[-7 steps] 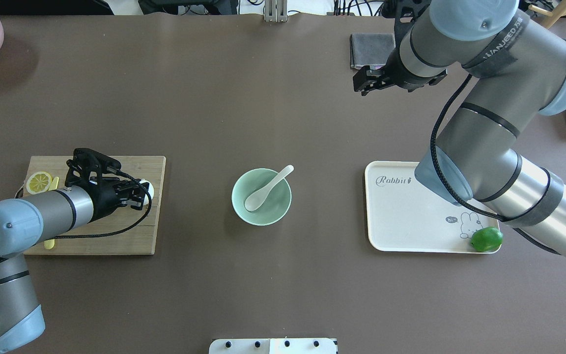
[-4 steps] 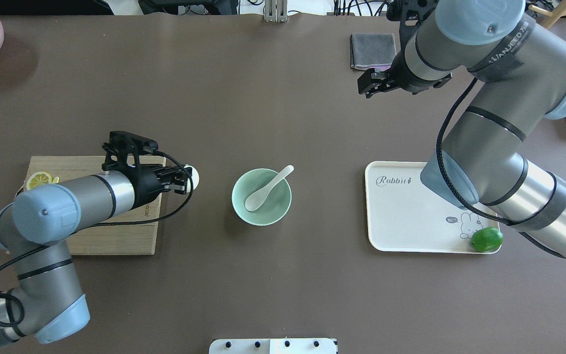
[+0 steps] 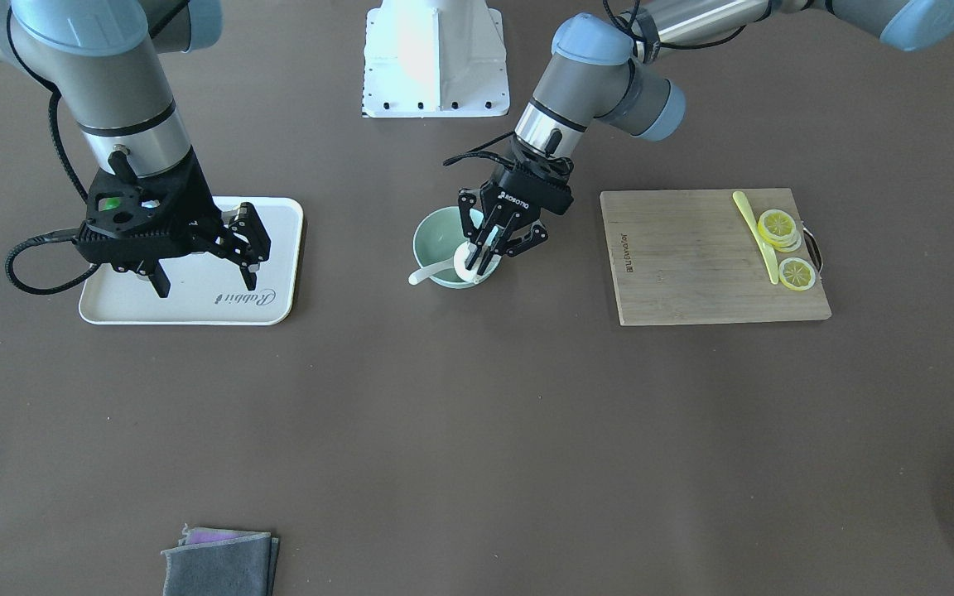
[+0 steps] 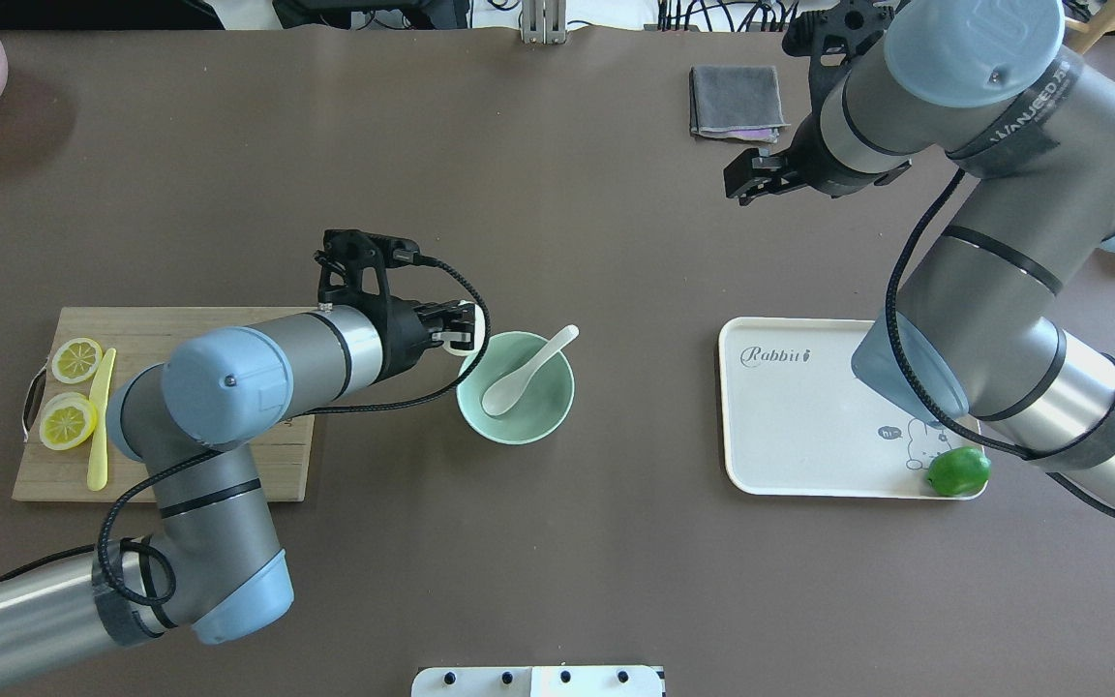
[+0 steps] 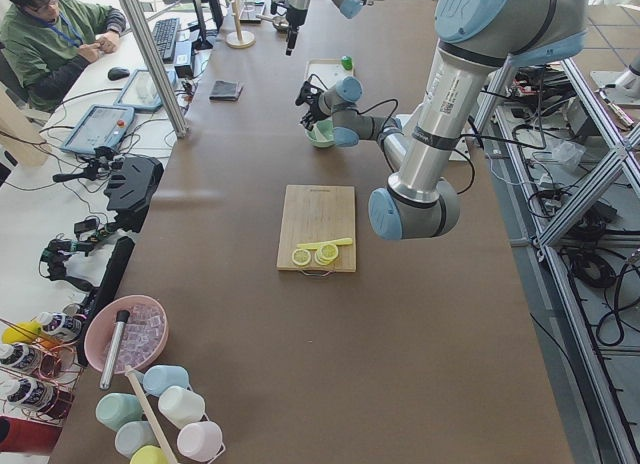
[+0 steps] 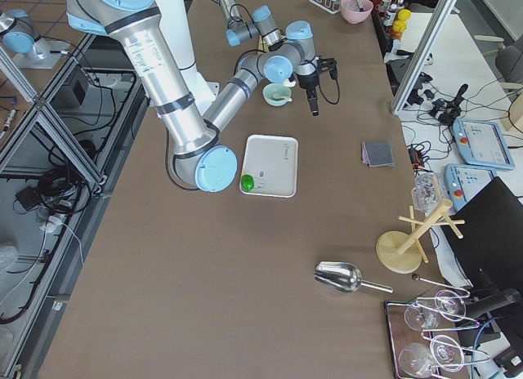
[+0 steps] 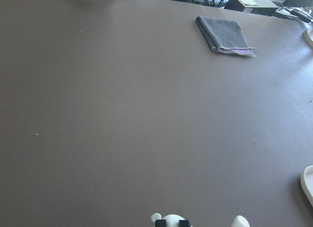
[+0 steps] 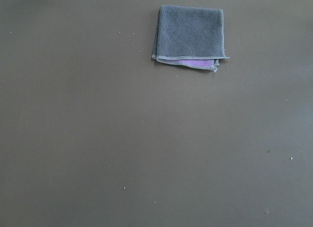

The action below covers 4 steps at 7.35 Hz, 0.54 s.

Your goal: Put spoon and bun in bowl

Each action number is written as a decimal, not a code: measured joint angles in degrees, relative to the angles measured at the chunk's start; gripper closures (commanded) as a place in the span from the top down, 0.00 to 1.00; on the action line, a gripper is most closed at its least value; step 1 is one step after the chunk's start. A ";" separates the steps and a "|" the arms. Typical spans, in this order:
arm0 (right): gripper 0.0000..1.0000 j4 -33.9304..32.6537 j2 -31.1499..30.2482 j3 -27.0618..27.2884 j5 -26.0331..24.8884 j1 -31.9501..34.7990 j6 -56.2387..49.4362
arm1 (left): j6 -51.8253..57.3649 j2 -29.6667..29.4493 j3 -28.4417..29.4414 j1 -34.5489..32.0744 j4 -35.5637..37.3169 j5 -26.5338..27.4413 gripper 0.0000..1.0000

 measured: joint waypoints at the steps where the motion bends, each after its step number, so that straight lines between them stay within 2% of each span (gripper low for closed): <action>1: 1.00 0.00 -0.02 0.01 -0.02 -0.04 0.02 | -0.15 0.19 0.16 0.97 -0.03 0.09 0.98; 4: 1.00 0.00 -0.10 -0.13 -0.05 -0.15 0.11 | -0.12 1.06 -0.24 2.53 0.00 0.09 0.98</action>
